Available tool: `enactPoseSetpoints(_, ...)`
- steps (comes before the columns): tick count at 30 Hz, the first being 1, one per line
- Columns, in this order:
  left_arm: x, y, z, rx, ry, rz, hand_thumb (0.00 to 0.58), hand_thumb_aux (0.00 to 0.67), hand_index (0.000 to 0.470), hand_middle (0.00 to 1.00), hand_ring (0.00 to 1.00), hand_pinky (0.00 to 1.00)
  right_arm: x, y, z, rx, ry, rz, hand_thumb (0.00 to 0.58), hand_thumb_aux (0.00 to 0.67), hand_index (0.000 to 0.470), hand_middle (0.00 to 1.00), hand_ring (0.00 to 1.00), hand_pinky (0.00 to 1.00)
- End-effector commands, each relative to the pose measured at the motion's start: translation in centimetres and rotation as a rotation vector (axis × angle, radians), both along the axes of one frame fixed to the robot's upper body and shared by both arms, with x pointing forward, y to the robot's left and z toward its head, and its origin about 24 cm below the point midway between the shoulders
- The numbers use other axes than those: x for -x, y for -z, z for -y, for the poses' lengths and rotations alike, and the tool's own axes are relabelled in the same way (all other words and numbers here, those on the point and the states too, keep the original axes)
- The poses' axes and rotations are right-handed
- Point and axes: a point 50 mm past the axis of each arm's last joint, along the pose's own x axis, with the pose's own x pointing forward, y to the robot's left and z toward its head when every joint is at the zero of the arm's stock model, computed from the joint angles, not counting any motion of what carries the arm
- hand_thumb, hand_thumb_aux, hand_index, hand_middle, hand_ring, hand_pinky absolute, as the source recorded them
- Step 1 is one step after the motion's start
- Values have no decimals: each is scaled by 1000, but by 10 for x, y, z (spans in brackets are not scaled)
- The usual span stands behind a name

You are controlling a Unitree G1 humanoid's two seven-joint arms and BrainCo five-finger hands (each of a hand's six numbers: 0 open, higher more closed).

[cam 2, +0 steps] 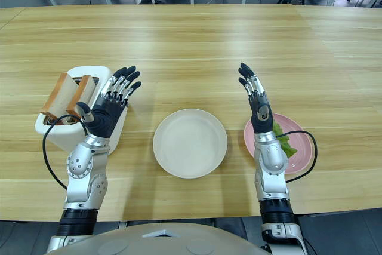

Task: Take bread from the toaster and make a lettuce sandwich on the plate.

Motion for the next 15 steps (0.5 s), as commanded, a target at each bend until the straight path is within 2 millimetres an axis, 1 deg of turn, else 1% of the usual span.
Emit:
enactPoseSetpoints(1,0,2,-1,4,-3,-19,0,0,0,0,0,0,0,2,2,-2,19,-10,0,0,0,0,0,0)
enactPoseSetpoints(13,0,2,-2,8,-14,-37,0,0,0,0,0,0,0,3,1,-1,19,-16,0,0,0,0,0,0)
enactPoseSetpoints(15,-1,2,-5,8,-46,-44,0,0,0,0,0,0,0,3,1,-6,26,-22,0,0,0,0,0,0)
